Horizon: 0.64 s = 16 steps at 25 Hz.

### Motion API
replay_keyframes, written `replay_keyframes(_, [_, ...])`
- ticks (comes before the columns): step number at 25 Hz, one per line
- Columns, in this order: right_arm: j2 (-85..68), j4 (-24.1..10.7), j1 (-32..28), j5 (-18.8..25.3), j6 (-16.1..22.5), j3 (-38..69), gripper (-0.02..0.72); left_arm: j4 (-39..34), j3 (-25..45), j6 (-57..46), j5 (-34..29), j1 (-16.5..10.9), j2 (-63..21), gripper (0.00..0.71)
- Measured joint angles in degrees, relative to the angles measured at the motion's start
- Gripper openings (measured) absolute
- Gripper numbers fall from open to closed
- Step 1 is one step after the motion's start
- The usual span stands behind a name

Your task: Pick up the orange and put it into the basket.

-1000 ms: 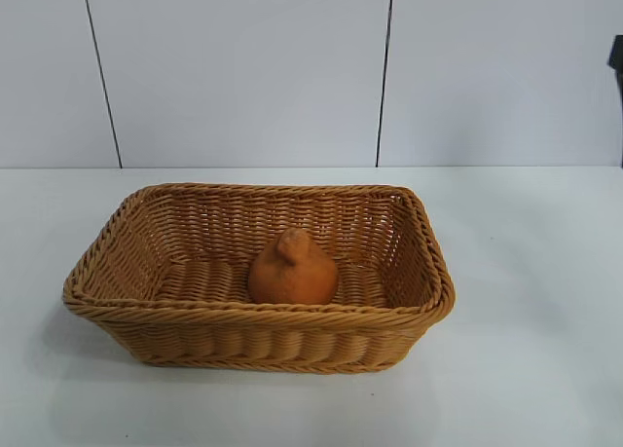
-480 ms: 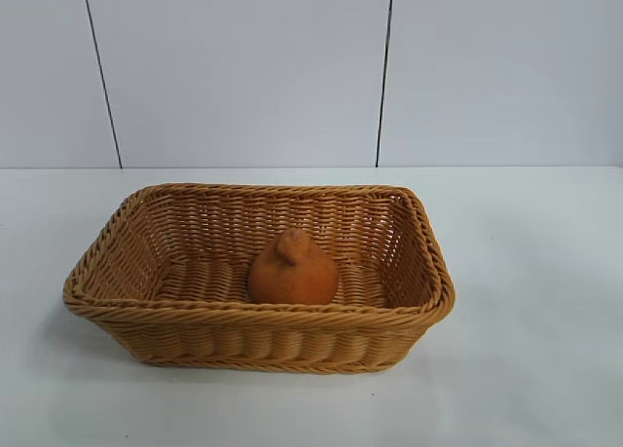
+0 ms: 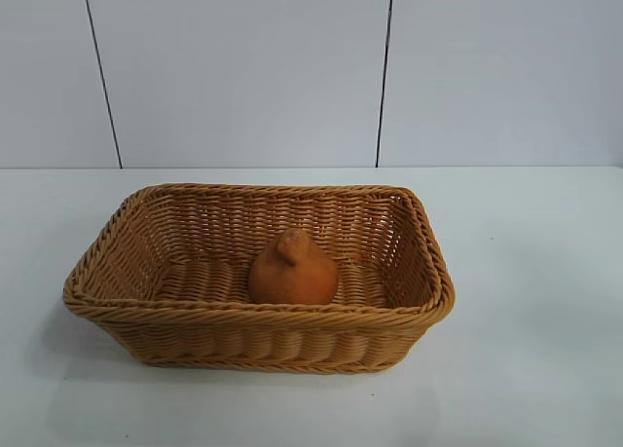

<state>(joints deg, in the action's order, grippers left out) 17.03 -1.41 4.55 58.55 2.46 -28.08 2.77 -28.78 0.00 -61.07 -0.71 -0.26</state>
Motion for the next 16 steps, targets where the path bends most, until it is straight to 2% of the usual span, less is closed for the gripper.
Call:
replay_keyframes(9, [-15.9, 0.0, 0.0, 0.0, 0.0, 0.0, 0.652, 0.0, 0.0, 0.0, 0.0, 0.0, 0.0, 0.588])
replay_keyframes(16, [-17.4, 0.6, 0.0, 0.2, 0.0, 0.0, 0.652, 0.0, 0.0, 0.0, 0.0, 0.0, 0.0, 0.588])
